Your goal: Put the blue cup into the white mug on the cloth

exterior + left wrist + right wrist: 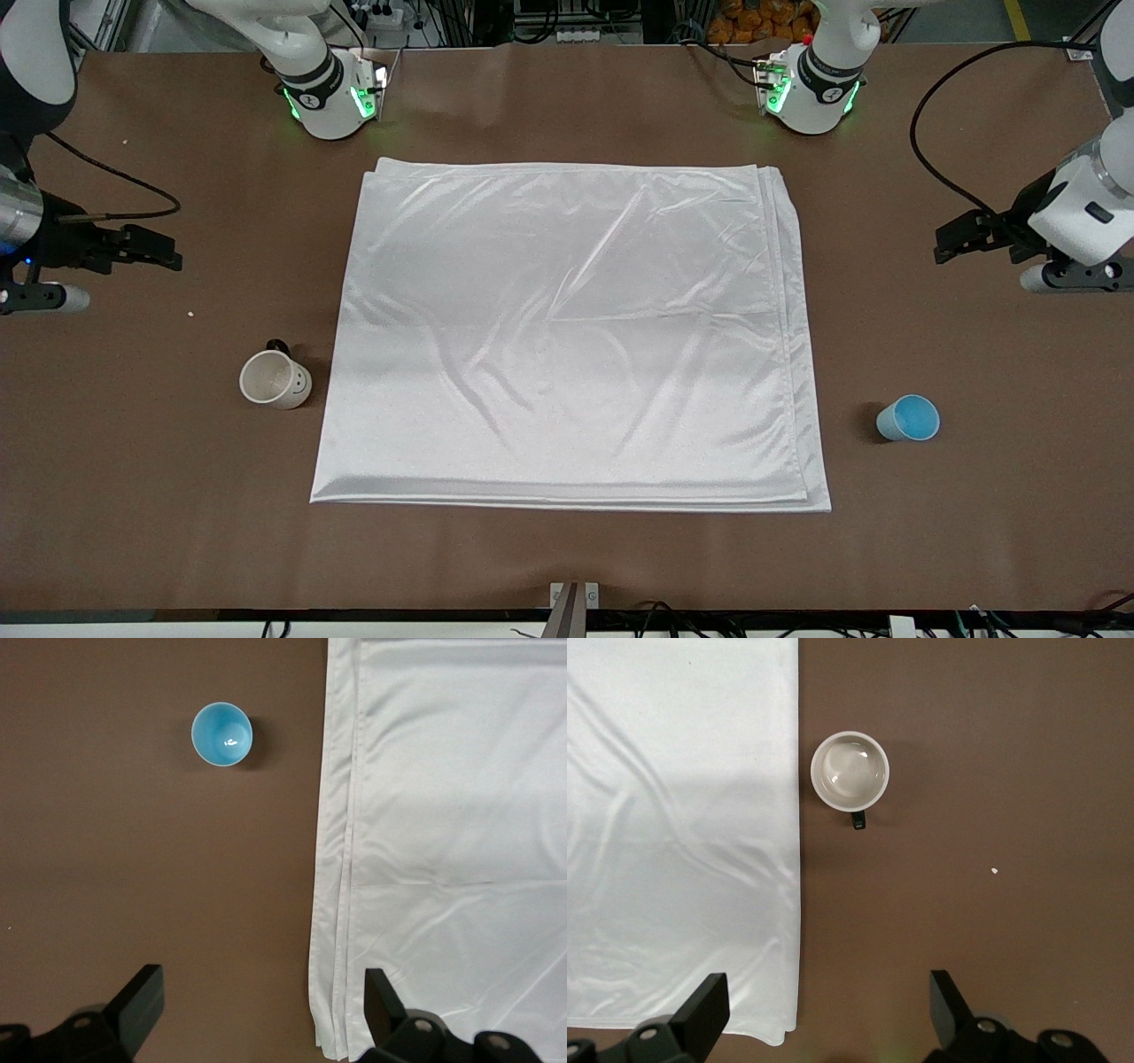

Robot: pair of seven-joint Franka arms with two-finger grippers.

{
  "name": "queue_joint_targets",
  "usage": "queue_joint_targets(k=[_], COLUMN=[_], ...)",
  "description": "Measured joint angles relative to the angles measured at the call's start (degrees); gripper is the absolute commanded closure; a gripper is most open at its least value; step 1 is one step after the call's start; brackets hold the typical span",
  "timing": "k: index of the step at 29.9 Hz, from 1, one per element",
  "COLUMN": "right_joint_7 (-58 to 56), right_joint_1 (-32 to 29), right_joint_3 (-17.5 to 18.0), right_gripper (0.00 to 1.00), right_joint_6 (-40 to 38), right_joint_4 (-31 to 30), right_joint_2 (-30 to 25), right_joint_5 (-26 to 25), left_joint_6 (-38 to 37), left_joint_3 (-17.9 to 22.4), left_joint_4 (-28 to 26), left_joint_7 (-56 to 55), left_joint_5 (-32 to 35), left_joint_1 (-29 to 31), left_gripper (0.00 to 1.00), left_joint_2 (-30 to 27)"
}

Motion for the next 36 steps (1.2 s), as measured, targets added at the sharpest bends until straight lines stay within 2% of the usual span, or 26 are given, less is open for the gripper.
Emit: queue_joint_targets(k=[12, 20, 30, 36], right_joint_7=[-0.3, -0.5, -0.5, -0.5], right_joint_1=[-1.5, -1.7, -1.7, -1.7], right_joint_3=[-0.1, 0.0, 0.1, 0.1], right_gripper=[0.00, 0.00, 0.02, 0.01], right_joint_6=[3.3, 9.7, 19.7, 26.2], right_joint_4=[-6.8, -13.4, -20.9, -25.2], right_joint_2=[0.2, 0.2, 0.2, 0.2], right_joint_5=[2.5, 2.7, 2.8, 2.8], left_joint_6=[6.2, 11.9, 21.4, 25.0], left_joint_3=[0.3, 0.4, 0.2, 0.2], left_joint_4=[2.0, 2.2, 2.3, 2.7], left_joint_7=[0.6, 3.7, 3.7, 3.7], left_joint_5=[2.9, 2.9, 2.9, 2.9], left_joint_1=[3.0, 6.4, 6.1, 6.1], left_gripper=[0.00, 0.00, 0.00, 0.00], left_joint_2=[9.4, 14.9, 24.0, 27.3])
